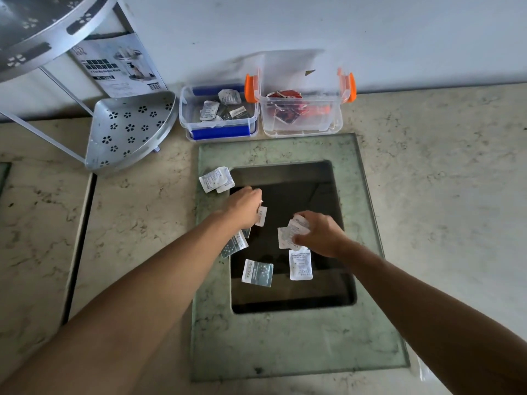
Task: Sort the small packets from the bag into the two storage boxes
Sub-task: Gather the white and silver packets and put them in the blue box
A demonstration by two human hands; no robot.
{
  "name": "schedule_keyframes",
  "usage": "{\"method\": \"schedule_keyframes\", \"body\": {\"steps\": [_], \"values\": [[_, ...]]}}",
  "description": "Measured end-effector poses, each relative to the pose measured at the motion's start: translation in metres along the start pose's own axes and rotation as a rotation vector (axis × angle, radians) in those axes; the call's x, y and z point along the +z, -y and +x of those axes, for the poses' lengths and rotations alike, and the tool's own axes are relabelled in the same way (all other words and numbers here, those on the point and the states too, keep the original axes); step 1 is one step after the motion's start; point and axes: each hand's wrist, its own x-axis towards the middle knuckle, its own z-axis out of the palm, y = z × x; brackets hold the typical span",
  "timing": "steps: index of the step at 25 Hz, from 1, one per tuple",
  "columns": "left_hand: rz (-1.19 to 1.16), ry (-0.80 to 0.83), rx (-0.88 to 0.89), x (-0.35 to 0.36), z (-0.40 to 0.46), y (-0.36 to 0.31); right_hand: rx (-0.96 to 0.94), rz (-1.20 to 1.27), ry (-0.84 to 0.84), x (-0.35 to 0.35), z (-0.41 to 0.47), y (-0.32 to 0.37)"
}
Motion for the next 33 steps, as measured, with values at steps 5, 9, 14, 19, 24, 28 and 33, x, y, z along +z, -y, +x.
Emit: {"method": "schedule_keyframes", "body": {"steps": [5, 9, 14, 19, 24, 28, 33], "values": [[0.038, 0.027, -0.048, 0.004, -0.003, 0.003, 0.055, -0.308, -0.192, 0.021, -0.014, -0.002], [0.043, 0.013, -0.031, 0.008, -0.006, 0.001, 0.069, -0.342, -0.19, 0.027, -0.019, 0.007], [0.048, -0.031, 0.022, 0.011, -0.005, -0.002, 0.006, 0.074, -0.26, 0.019, -0.011, 0.019], [0.088, 0.0, 0.039, 0.006, 0.0, -0.002, 0.045, 0.131, -0.073, 0.008, -0.024, 0.001], [0.019, -0.001, 0.048, 0.003, 0.001, -0.003, -0.048, -0.172, 0.02, 0.021, -0.041, -0.018], [0.029, 0.007, 0.063, 0.003, -0.002, -0.003, -0.122, -0.387, -0.034, 0.027, -0.045, -0.022], [0.01, -0.01, 0.092, 0.004, -0.005, 0.005, -0.17, -0.379, -0.027, 0.025, -0.037, -0.013]]}}
